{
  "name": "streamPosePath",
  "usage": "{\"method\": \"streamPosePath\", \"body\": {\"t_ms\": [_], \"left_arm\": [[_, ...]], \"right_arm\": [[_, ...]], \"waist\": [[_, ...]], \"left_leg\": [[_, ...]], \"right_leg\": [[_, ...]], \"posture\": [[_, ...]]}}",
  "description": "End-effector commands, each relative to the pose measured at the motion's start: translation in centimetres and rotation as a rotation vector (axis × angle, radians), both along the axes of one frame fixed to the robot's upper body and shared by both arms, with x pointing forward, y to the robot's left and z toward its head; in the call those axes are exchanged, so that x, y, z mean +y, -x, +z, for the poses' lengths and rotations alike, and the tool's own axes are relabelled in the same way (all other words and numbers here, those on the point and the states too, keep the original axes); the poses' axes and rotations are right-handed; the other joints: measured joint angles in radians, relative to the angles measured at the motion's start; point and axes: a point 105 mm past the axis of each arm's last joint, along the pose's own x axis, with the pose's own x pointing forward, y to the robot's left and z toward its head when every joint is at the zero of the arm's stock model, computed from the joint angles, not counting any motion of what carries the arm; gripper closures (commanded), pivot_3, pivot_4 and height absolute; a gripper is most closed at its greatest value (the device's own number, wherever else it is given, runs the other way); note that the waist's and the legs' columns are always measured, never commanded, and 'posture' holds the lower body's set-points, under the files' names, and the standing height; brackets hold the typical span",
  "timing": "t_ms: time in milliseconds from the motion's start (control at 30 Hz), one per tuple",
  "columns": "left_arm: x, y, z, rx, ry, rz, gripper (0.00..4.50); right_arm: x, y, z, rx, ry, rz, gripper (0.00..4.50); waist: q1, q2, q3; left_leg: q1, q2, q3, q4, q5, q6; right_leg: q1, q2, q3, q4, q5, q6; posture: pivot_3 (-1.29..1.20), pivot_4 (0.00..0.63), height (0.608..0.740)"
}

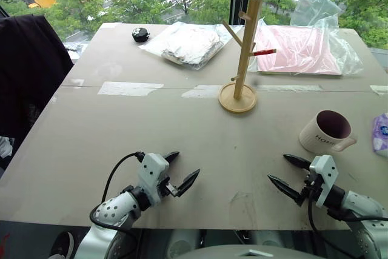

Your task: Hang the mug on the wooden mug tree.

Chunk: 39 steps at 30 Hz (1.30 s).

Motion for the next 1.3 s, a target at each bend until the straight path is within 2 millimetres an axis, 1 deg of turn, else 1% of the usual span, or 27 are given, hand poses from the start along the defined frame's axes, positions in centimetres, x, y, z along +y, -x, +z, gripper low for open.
{"method": "streamPosePath", "body": {"t_ms": [33,133,667,733,833,933,1033,1133,1233,1300], "left_arm": [[-0.7,0.7,0.0,0.019,0.019,-0.042,0.0],[-0.9,0.8,0.2,0.02,0.045,-0.07,0.0],[-1.4,0.4,0.4,0.024,0.052,-0.135,0.0],[-2.1,0.5,0.9,0.013,0.036,-0.192,0.0],[-3.5,-0.1,2.9,-0.024,0.036,-0.286,0.0],[-4.4,-0.9,4.6,-0.038,0.053,-0.33,0.0],[-5.4,-1.1,5.8,-0.049,0.034,-0.409,0.0],[-6.9,-1.1,8.0,-0.082,0.058,-0.5,0.0],[-8.3,-0.4,9.8,-0.098,0.084,-0.605,0.0],[-8.8,0.1,10.3,-0.096,0.072,-0.665,0.0]], "right_arm": [[-0.1,0.2,0.4,-0.016,0.0,-0.003,0.12],[-0.1,0.2,0.4,-0.022,0.003,-0.009,0.12],[-0.3,0.4,0.7,-0.038,0.001,-0.05,0.12],[-0.7,0.7,0.8,-0.037,0.002,-0.07,0.12],[-2.1,1.2,1.0,-0.035,-0.002,-0.145,0.12],[-3.8,1.7,1.5,-0.032,-0.008,-0.236,0.12],[-5.8,2.5,1.5,-0.019,0.031,-0.302,0.12],[-8.0,3.1,1.8,-0.008,0.054,-0.381,0.12],[-10.7,2.6,2.4,-0.028,0.07,-0.503,0.12],[-12.6,2.0,2.8,-0.054,0.079,-0.599,0.12]], "waist": [[0.0,0.0,0.0],[0.002,0.0,0.0],[0.014,0.0,0.0],[0.015,0.0,0.0],[0.021,0.0,0.0],[0.016,0.0,0.0],[0.01,0.001,0.0],[0.012,0.001,0.001],[0.013,0.0,0.001],[0.012,0.001,0.001]], "left_leg": [[0.0,0.0,0.0,0.0,0.0,0.0],[0.0,0.0,0.0,0.0,0.0,0.0],[0.0,0.0,0.0,0.0,0.0,0.0],[0.0,0.0,0.0,0.0,0.0,0.0],[-0.001,0.0,0.0,0.0,0.0,0.0],[-0.001,0.0,0.0,0.0,0.0,0.0],[-0.001,0.0,0.0,0.0,0.0,0.0],[-0.001,0.0,0.0,0.0,0.0,0.0],[-0.001,0.0,0.0,0.0,0.0,0.0],[0.0,0.0,0.001,0.001,0.0,0.0]], "right_leg": [[0.0,0.0,0.0,0.0,0.0,0.0],[0.0,0.0,0.0,0.0,0.0,-0.001],[0.0,0.0,0.0,0.0,-0.001,0.001],[0.0,0.0,0.0,0.0,-0.001,0.001],[0.0,0.0,-0.001,0.0,-0.001,0.001],[0.0,0.0,0.0,0.0,-0.001,0.001],[0.0,0.001,0.0,0.0,0.001,-0.001],[0.0,0.002,0.0,0.0,0.001,-0.001],[0.0,0.002,0.001,0.0,0.0,0.0],[0.0,0.002,0.001,0.0,0.0,0.0]], "posture": [[0.0,0.15,0.74],[0.0,0.15,0.74],[0.0,0.15,0.74],[0.0,0.15,0.74],[0.0,0.15,0.74],[0.0,0.15,0.74],[0.0,0.15,0.74],[0.0,0.15,0.74],[0.0,0.15,0.74],[0.0,0.15,0.74]]}}
